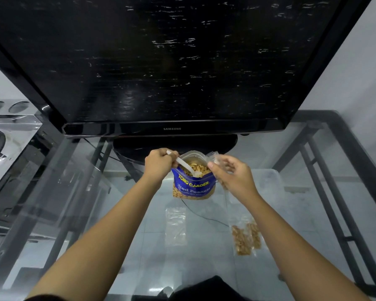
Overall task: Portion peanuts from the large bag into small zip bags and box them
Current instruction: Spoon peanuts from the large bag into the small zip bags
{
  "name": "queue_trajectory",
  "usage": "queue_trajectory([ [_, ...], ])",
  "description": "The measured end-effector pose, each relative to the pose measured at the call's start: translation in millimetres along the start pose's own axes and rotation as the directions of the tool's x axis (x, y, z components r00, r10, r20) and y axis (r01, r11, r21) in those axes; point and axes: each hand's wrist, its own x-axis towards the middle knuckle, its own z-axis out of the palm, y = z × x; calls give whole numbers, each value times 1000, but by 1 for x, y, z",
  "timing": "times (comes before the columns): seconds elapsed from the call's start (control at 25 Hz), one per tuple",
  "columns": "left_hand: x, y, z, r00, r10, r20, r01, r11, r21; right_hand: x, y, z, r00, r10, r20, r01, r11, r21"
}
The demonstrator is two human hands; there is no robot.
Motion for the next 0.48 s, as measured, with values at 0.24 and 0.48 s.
queue_trajectory([
  [0.24,1,-1,3,993,-109,37,112,986,-126,2,4,0,1000,21,9,-21,999,42],
  [0.48,9,-2,-12,981,-192,24,192,945,-265,5,1,-4,998,-6,-64,3,999,-45],
])
